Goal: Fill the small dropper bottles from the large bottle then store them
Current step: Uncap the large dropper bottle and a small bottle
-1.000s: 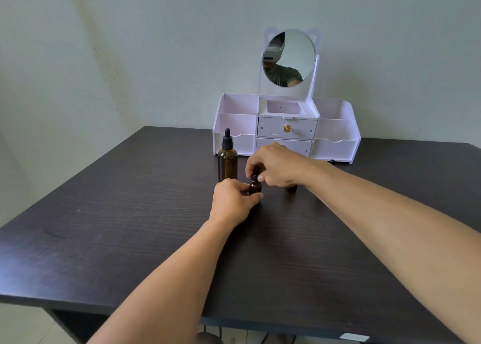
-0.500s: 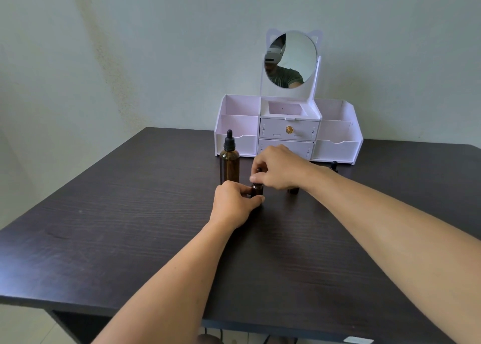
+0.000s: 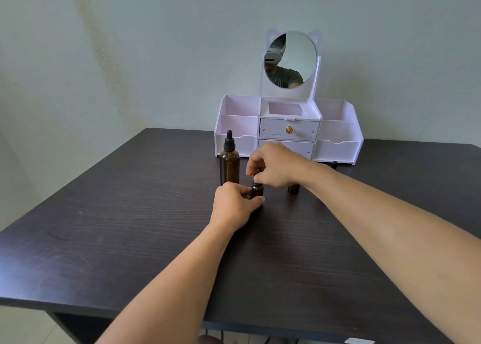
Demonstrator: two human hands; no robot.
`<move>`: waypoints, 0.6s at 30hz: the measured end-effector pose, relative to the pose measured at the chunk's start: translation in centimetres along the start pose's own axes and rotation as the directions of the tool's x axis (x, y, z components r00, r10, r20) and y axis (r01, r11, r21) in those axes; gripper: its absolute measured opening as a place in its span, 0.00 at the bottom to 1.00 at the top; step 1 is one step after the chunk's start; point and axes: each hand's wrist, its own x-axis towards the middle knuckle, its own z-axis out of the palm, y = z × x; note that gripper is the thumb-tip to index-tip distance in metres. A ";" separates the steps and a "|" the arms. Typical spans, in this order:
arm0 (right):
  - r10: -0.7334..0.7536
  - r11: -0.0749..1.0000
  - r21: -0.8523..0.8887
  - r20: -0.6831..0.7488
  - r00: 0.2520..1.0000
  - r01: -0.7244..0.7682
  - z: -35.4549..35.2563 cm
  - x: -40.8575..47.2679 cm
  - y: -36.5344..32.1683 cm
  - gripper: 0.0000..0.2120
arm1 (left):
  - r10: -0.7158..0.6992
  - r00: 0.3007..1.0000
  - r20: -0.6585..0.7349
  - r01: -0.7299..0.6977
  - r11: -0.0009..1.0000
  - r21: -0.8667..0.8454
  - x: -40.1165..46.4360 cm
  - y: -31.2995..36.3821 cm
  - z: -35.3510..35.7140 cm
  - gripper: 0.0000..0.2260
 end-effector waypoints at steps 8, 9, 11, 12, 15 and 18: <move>0.030 0.992 -0.125 -0.055 0.998 -0.037 0.2 0.1 0.2 0.08 | -0.004 1.000 0.001 0.004 1.000 -0.005 0.1 -0.1 0.1 0.16; 0.026 0.992 -0.123 -0.050 0.998 -0.032 0.2 0.1 0.2 0.07 | -0.003 1.000 0.001 0.003 1.000 -0.004 0.0 -0.1 0.1 0.16; 0.004 0.995 -0.103 -0.024 1.000 -0.006 0.1 0.0 0.0 0.04 | 0.000 1.000 -0.003 0.000 1.000 -0.003 0.0 -0.1 0.1 0.16; -0.009 0.996 -0.090 -0.011 1.000 0.007 0.0 0.0 -0.1 0.08 | -0.002 1.000 -0.008 0.002 1.000 -0.004 0.0 -0.1 0.1 0.16; -0.048 0.998 -0.046 0.012 0.999 0.049 -0.6 -0.2 -0.6 0.18 | -0.002 1.000 -0.020 0.002 1.000 -0.007 -0.2 0.0 0.1 0.17; -0.058 0.998 -0.011 0.002 0.998 0.058 -1.4 -0.2 -0.6 0.20 | 0.009 1.000 -0.028 -0.009 1.000 -0.002 -0.3 0.0 0.1 0.16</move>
